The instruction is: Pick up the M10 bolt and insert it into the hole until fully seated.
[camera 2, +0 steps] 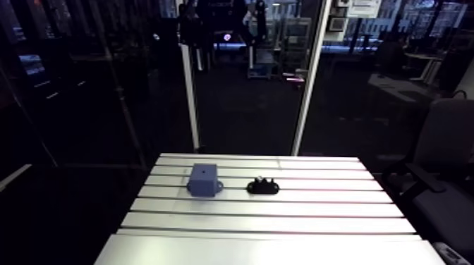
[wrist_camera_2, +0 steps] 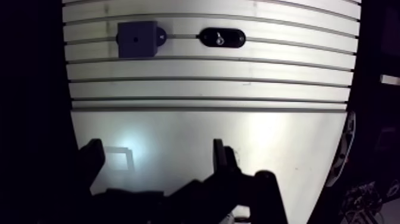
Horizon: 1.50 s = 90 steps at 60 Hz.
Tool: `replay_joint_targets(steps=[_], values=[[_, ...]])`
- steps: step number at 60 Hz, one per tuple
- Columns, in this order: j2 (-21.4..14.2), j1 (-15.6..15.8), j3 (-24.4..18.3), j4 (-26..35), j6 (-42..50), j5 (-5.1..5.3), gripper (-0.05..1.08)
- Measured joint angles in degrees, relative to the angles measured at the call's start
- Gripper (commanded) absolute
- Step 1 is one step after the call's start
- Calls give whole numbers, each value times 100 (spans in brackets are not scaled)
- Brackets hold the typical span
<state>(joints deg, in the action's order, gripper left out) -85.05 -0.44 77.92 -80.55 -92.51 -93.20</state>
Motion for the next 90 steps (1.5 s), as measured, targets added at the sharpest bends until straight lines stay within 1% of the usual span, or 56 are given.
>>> replay_joint_targets(steps=[17, 41, 69, 77, 90], values=[[207, 34, -226, -189, -93, 75, 1], [278, 46, -295, -244, -121, 95, 1], [325, 47, -244, -292, -252, 78, 1], [339, 18, -190, -443, -348, 66, 1], [342, -110, 26, -796, -519, 60, 1]])
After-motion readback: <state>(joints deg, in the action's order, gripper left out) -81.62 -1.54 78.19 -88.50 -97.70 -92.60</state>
